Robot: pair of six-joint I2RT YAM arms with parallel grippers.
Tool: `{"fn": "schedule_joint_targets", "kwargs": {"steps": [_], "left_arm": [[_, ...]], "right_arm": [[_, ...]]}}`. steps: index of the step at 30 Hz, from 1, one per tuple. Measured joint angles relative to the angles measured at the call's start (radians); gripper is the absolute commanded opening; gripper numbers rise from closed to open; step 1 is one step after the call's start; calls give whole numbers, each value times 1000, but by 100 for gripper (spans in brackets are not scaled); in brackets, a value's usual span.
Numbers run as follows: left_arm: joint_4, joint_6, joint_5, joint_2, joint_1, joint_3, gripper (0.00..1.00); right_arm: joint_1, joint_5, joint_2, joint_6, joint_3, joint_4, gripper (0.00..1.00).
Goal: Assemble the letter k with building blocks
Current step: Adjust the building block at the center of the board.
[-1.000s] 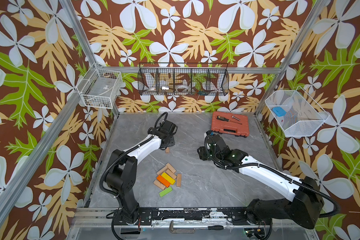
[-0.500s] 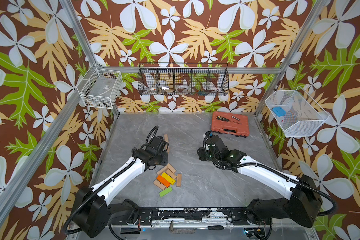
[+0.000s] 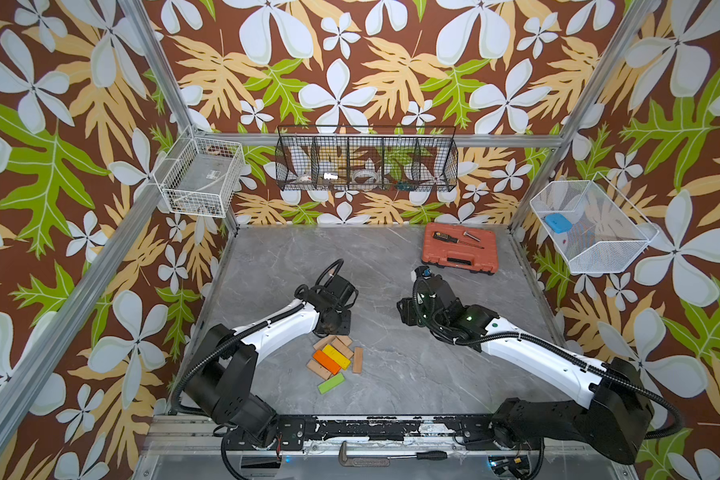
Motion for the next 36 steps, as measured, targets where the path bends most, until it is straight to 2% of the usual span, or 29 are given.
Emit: {"fn": "schedule_joint_targets", "kwargs": {"steps": [5,13,17,22,28,36], "left_arm": [[56,-73,-9,70,-23,8,59],[76,-174,-2,85,-56,-8,52],[66,-213,-21,85,-58,-18,51],[53,-265,-2,88,-58,-22,60],[57,-304,-5,92,-58,13,61],[59,-307,-5,175,-59,58,43]], "right_arm": [[0,-2,3,0,6,4,56],[0,-5,-5,7,-13,11,56],[0,-6,-8,7,-14,13,56],[0,-6,-14,7,-14,13,56],[0,-5,-20,6,-15,13,56],[0,2,-32,3,-15,6,56]]}}
